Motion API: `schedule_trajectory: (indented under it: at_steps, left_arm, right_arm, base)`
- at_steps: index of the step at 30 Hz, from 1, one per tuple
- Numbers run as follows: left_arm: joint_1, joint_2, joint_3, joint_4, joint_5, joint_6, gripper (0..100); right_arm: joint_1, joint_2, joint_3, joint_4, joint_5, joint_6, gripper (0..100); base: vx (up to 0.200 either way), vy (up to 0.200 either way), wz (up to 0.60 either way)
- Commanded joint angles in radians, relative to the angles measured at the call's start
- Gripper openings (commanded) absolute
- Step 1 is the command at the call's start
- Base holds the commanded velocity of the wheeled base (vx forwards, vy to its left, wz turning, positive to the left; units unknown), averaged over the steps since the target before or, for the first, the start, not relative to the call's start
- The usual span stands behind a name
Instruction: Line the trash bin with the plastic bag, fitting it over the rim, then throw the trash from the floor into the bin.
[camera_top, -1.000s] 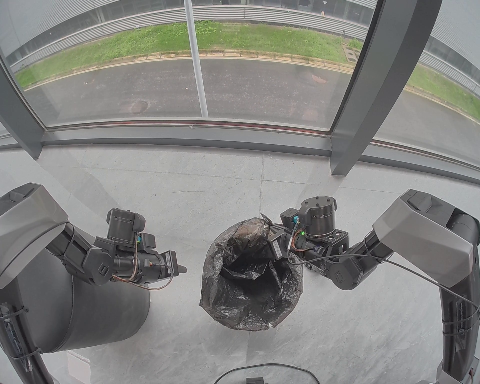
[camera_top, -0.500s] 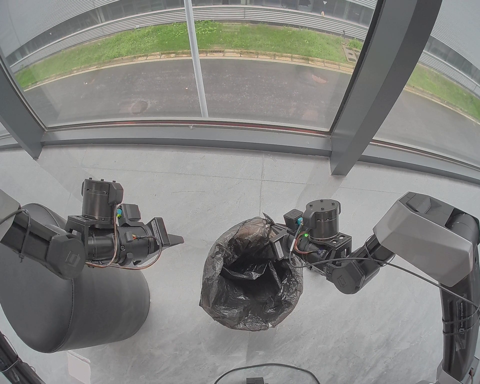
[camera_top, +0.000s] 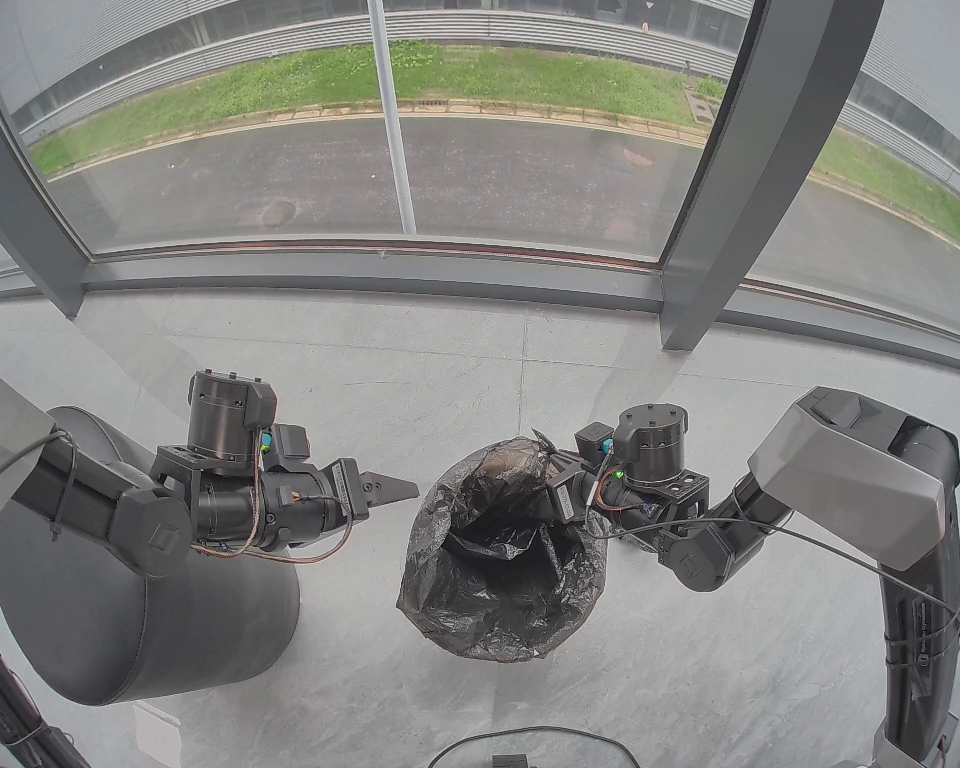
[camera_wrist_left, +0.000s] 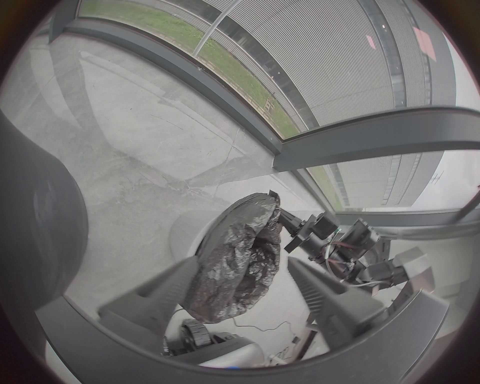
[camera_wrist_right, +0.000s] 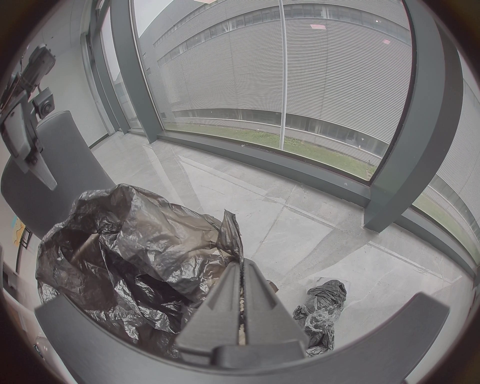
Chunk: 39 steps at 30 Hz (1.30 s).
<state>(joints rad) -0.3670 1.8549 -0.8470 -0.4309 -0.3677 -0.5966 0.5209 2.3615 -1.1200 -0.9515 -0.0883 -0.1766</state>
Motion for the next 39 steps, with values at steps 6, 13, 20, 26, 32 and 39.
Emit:
schedule_trajectory:
  at_steps: [6, 13, 20, 26, 32, 39]
  left_arm:
    - [-0.052, 0.026, 0.089, -0.003, 0.044, 0.205, 100]
    - [-0.084, 0.101, 0.148, -0.131, 0.049, 0.324, 100]
    - [-0.147, 0.138, 0.21, -0.229, 0.188, 0.44, 100]
    - [-0.167, 0.198, 0.206, -0.309, 0.339, 0.469, 100]
    - [-0.165, 0.202, 0.201, -0.339, 0.34, 0.468, 100]
    - [-0.15, 0.25, 0.178, -0.347, 0.403, 0.463, 100]
  right_arm:
    - [-0.001, 0.005, -0.001, -0.003, -0.001, 0.0, 0]
    - [-0.001, 0.01, 0.0, -0.003, -0.001, 0.002, 0]
    - [-0.001, 0.015, -0.003, -0.003, 0.002, 0.002, 0]
    - [-0.001, 0.019, -0.003, -0.003, 0.005, 0.003, 0]
    - [-0.001, 0.018, -0.001, -0.003, 0.007, 0.003, 0]
    - [-0.001, 0.019, -0.003, -0.004, 0.007, 0.003, 0]
  base:
    - [0.0, 0.0, 0.0]
    - [0.0, 0.0, 0.0]
    - [0.0, 0.0, 0.0]
    - [0.0, 0.0, 0.0]
    - [0.0, 0.0, 0.0]
    - [0.0, 0.0, 0.0]
